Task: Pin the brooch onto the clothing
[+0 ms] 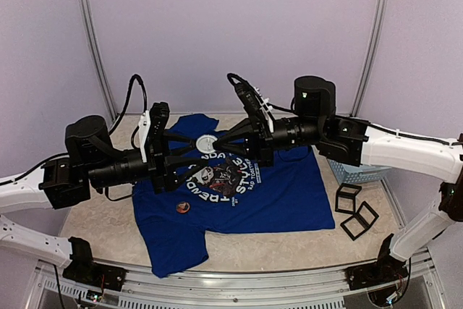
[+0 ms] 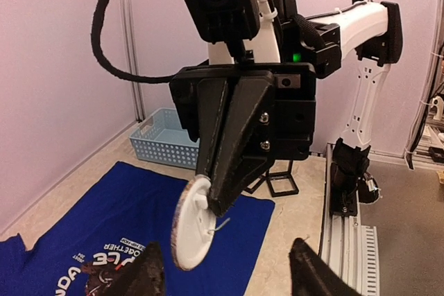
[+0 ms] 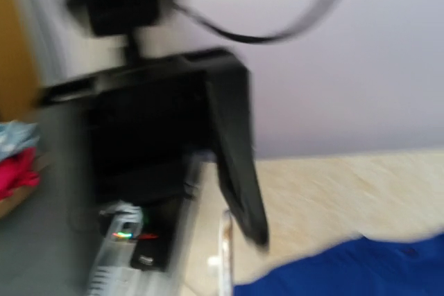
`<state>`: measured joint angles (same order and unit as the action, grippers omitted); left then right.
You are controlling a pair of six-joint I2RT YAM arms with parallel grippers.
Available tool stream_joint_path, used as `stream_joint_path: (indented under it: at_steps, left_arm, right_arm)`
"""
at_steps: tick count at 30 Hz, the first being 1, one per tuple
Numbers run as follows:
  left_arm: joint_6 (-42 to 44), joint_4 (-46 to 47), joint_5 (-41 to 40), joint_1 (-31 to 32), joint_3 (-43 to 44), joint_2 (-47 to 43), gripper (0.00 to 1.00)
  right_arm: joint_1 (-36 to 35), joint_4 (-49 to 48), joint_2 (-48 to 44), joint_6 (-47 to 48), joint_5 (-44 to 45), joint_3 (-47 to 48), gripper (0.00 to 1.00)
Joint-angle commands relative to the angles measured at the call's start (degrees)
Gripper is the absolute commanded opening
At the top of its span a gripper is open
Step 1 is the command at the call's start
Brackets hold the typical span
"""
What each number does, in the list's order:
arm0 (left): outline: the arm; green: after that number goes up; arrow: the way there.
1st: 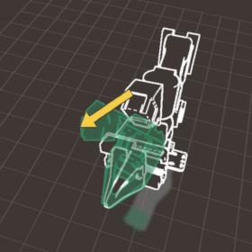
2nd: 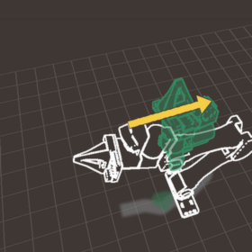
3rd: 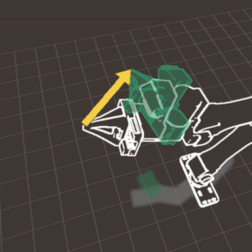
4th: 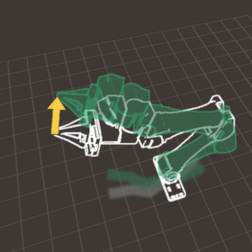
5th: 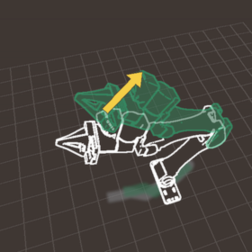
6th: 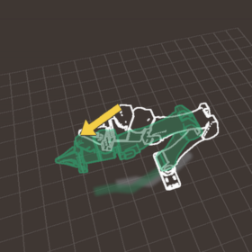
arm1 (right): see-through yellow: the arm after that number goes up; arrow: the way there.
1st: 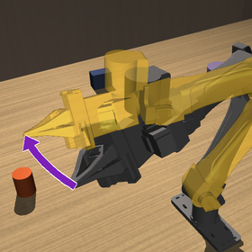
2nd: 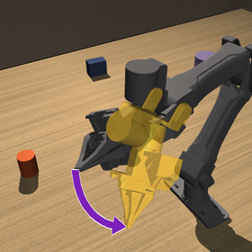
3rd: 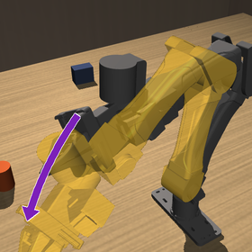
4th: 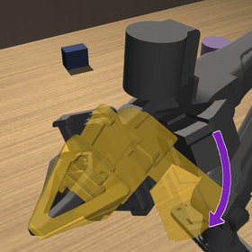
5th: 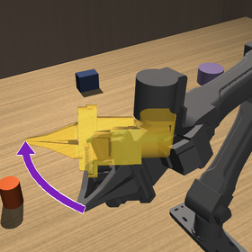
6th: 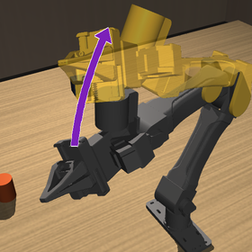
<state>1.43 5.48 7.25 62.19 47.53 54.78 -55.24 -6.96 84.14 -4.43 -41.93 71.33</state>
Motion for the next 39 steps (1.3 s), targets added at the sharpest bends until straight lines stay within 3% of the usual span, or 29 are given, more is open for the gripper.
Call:
stream_joint_path:
  at_steps: [1,5,9,15,26,30,33,37,39]
  left_arm:
    - [-5.03,-1.30,-9.78,-2.51,-0.57,1.64,0.77]
    - [-15.29,-4.11,-13.84,-9.79,-3.67,4.67,0.76]
    - [-25.91,-14.90,-18.36,-15.29,-6.02,12.82,0.59]
    - [-29.37,-16.62,-17.23,-15.83,-13.00,19.83,0.48]
    - [-40.08,-19.73,-14.52,-15.90,-23.64,19.29,0.48]
    - [-39.14,-21.35,-15.47,-14.11,-23.19,16.58,0.47]
    - [-34.24,-19.27,-19.69,-10.38,-17.43,13.36,0.50]
    - [-21.47,-4.31,-18.03,-8.69,-12.73,14.88,0.58]
    - [-18.32,-0.04,-15.97,-9.85,-10.59,20.75,0.57]
  right_arm:
    - [5.55,2.00,-0.06,-4.20,11.32,-4.36,0.00]
    - [10.67,3.18,1.56,-6.87,17.29,-9.76,0.00]
    - [13.71,4.39,6.34,-11.78,23.50,-13.73,0.00]
    - [15.75,-2.83,9.96,-18.81,25.78,-23.29,0.00]
    - [19.40,-1.43,8.12,-27.55,34.35,-34.79,0.00]
    - [20.50,-0.35,5.01,-27.22,34.06,-35.97,0.00]
    - [20.70,1.43,3.59,-24.27,33.12,-32.73,0.00]
    - [20.67,1.57,3.40,-18.01,28.27,-26.17,0.00]
    - [20.60,-0.52,4.27,-14.53,24.17,-23.59,0.00]
